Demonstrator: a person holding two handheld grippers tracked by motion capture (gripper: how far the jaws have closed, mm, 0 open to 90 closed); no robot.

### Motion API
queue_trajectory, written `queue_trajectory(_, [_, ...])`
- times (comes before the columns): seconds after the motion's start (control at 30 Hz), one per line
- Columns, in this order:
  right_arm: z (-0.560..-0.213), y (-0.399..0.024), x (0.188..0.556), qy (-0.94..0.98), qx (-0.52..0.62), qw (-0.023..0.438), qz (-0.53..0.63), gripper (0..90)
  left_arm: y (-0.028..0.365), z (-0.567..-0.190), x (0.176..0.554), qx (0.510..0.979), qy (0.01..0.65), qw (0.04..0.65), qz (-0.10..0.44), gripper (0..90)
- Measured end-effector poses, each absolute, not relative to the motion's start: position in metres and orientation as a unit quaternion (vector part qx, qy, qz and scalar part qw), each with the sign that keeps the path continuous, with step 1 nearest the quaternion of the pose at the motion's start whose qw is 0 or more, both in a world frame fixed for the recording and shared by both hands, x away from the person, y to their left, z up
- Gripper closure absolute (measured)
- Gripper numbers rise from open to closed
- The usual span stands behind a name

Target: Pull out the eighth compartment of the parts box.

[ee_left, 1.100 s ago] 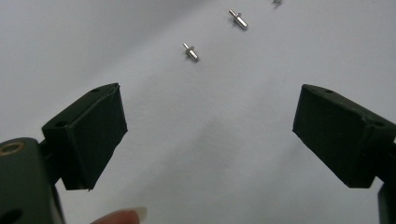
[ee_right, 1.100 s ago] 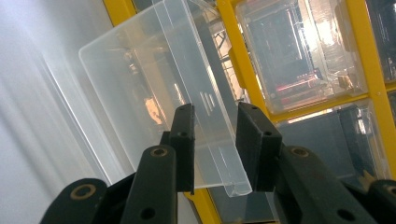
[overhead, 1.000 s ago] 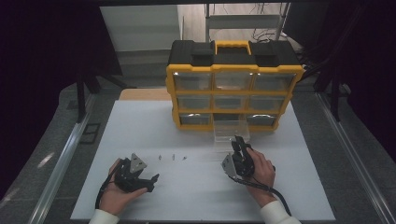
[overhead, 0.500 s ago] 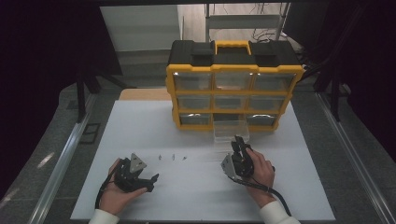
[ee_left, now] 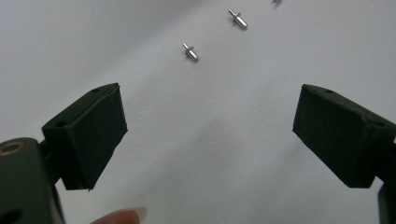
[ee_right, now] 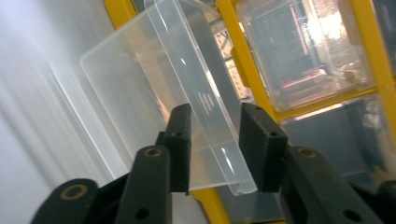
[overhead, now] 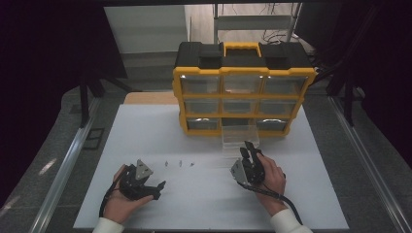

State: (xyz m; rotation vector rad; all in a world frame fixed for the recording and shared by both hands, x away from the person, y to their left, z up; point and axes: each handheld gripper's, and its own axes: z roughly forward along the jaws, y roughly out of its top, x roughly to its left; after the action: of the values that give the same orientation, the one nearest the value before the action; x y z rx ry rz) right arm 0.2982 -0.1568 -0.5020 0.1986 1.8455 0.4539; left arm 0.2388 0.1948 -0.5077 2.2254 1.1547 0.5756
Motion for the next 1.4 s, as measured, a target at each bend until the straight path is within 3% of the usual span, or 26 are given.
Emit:
queue_trajectory(0.1, [-0.501, -0.158, 0.299, 0.788, 0.092, 0.57, 0.214, 45.2, 0.195, -0.508, 0.239, 0.83, 0.431, 0.281, 0.214, 9.9])
queue_trajectory(0.27, [-0.5, -0.163, 0.295, 0.796, 0.11, 0.544, 0.241, 33.0, 0.196, -0.508, 0.239, 0.83, 0.432, 0.281, 0.214, 9.9])
queue_trajectory(1.4, [-0.491, -0.184, 0.276, 0.858, 0.247, 0.253, 0.372, 26.7, 0.196, -0.504, 0.238, 0.824, 0.43, 0.302, 0.21, 10.0])
